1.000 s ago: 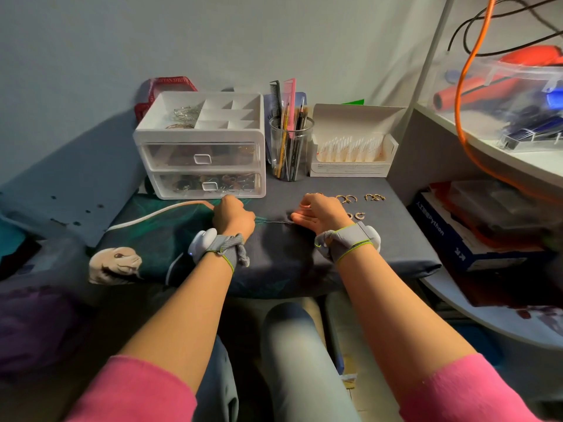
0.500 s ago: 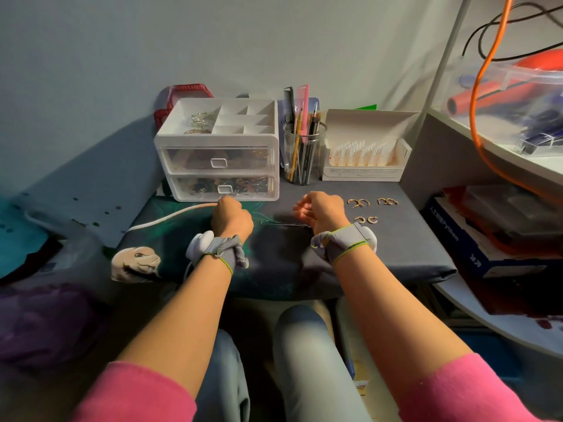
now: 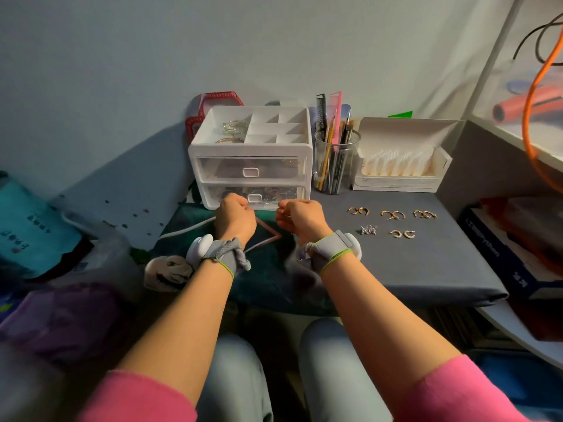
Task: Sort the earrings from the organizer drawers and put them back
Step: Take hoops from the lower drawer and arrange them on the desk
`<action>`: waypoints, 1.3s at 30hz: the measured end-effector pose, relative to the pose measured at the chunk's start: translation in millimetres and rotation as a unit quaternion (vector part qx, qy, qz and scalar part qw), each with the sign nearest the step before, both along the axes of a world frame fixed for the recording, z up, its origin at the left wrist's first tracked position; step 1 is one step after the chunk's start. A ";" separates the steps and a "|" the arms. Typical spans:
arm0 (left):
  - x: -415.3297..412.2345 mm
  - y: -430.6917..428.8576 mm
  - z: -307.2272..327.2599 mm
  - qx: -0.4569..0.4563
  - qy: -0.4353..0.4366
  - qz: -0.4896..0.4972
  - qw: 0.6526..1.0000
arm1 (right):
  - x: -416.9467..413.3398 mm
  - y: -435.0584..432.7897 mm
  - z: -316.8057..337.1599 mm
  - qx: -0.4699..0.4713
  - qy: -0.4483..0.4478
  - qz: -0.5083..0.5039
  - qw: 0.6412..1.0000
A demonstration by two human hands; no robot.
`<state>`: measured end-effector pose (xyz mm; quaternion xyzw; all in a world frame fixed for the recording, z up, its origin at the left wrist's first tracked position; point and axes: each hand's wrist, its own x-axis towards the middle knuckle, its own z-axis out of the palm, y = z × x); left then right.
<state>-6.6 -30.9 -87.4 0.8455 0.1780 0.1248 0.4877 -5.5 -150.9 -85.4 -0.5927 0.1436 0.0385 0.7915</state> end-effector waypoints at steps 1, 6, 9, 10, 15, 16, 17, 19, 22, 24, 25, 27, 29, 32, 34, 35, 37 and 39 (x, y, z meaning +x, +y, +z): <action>1.7 1.0 0.0 -0.002 0.000 -0.002 1.000 | 2.0 3.5 -2.1 -0.020 -0.002 0.001 1.000; 15.2 3.0 -5.0 -0.028 -0.010 -0.023 0.999 | 12.3 12.6 -7.5 -0.059 -0.002 0.014 0.998; 20.7 2.3 -8.3 -0.035 -0.015 -0.034 0.999 | 14.8 15.8 -6.8 -0.059 -0.009 0.025 0.998; 21.1 2.0 -9.4 -0.038 -0.018 -0.037 0.998 | 15.1 16.4 -7.5 -0.061 -0.012 0.030 0.998; 25.0 3.2 -10.8 -0.029 -0.016 -0.037 0.999 | 16.7 19.1 -7.2 -0.069 -0.013 0.056 0.996; 25.5 3.6 -10.6 -0.024 -0.014 -0.036 0.999 | 16.4 19.4 -6.2 -0.059 -0.013 0.065 0.996; 25.7 4.0 -10.4 -0.020 -0.013 -0.036 0.999 | 15.6 19.5 -5.0 -0.046 -0.012 0.074 0.996; 26.1 4.7 -11.0 -0.015 -0.014 -0.038 0.999 | 14.1 20.2 -2.9 -0.027 -0.011 0.088 0.996; 25.2 6.5 -10.3 -0.007 -0.012 -0.048 0.999 | 14.5 26.3 -4.7 -0.035 -0.014 0.094 0.995; 24.4 9.5 -11.0 -0.003 -0.010 -0.057 0.998 | 15.3 30.5 -8.3 -0.054 -0.020 0.089 0.994; 23.8 10.6 -10.9 -0.002 -0.009 -0.061 0.998 | 15.6 31.2 -10.1 -0.065 -0.025 0.087 0.994; 23.0 12.1 -10.5 -0.001 -0.008 -0.067 0.998 | 16.5 32.2 -11.4 -0.080 -0.034 0.089 0.992; 22.4 12.6 -10.0 -0.002 -0.002 -0.076 0.997 | 16.5 34.0 -10.6 -0.076 -0.036 0.088 0.993; 26.4 12.9 -8.8 -0.007 0.001 -0.086 0.996 | 20.4 37.8 -10.0 -0.069 -0.030 0.083 0.994; 28.9 13.7 -9.7 -0.003 -0.002 -0.084 0.996 | 24.4 38.1 -12.5 -0.076 -0.028 0.083 0.993; 28.9 13.4 -9.8 0.000 -0.004 -0.082 0.997 | 24.7 37.3 -13.1 -0.079 -0.029 0.082 0.993; 29.6 13.3 -11.5 0.002 -0.006 -0.075 0.997 | 26.8 37.1 -15.5 -0.078 -0.030 0.076 0.994; 30.8 12.8 -13.3 -0.001 -0.011 -0.066 0.998 | 29.7 38.9 -17.7 -0.092 -0.032 0.064 0.993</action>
